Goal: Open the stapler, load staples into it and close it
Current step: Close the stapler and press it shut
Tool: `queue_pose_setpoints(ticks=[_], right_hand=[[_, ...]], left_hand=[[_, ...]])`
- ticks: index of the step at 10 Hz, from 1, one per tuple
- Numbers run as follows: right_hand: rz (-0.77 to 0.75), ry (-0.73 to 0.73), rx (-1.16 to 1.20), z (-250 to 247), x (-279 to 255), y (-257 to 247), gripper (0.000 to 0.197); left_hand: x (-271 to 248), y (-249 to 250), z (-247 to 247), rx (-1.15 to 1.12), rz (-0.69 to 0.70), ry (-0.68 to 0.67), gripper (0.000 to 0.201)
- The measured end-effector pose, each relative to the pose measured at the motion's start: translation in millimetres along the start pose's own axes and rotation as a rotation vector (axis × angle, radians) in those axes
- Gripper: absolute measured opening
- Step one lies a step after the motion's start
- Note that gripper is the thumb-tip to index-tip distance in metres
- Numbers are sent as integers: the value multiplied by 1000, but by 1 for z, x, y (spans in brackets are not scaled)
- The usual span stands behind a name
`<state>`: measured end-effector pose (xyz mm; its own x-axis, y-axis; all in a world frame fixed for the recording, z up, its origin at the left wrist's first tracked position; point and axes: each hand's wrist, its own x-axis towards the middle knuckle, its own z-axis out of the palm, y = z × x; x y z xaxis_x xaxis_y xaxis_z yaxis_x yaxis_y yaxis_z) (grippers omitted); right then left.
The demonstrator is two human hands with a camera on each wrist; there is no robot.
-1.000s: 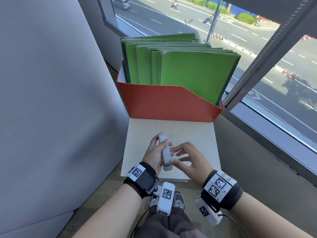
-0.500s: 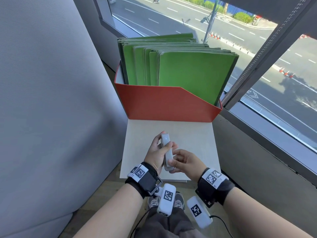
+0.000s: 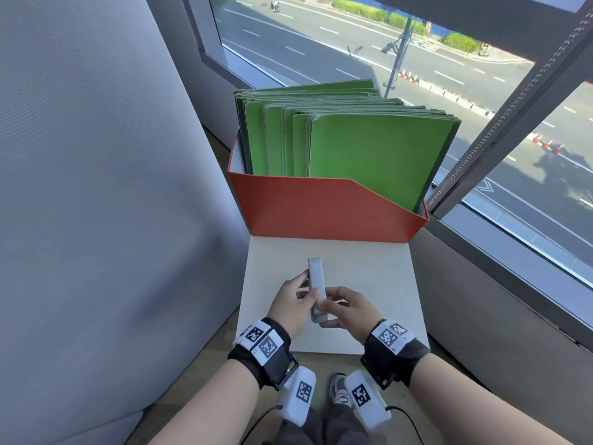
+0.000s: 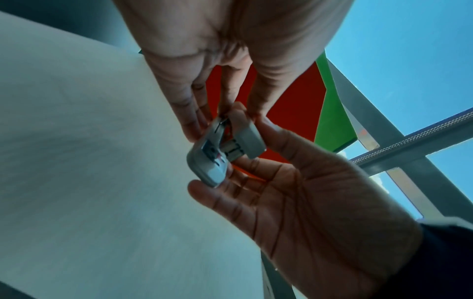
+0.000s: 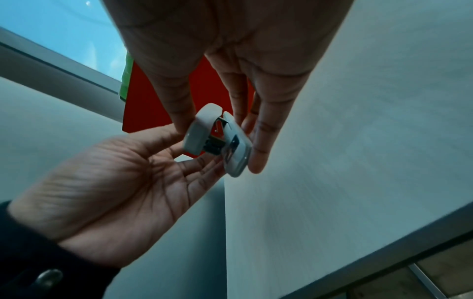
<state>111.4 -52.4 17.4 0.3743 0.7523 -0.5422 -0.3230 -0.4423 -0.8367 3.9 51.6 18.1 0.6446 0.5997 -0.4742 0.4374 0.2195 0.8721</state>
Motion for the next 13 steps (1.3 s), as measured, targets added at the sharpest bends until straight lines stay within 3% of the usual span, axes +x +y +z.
queue_pose_setpoints(ticks=[2, 5, 6, 12, 13], right_hand=[[-58, -11, -266, 21, 37, -13, 22], [-1, -33, -413, 59, 92, -28, 23], [2, -37, -454, 65, 104, -25, 6], [20, 8, -568, 65, 113, -9, 30], [-2, 43, -601, 49, 95, -30, 50]], left_hand=[[23, 3, -26, 64, -57, 77, 49], [69, 2, -65, 63, -121, 134, 39], [74, -1, -68, 80, -117, 141, 37], [86, -20, -69, 245, -112, 175, 43], [74, -35, -66, 262, -113, 191, 39]])
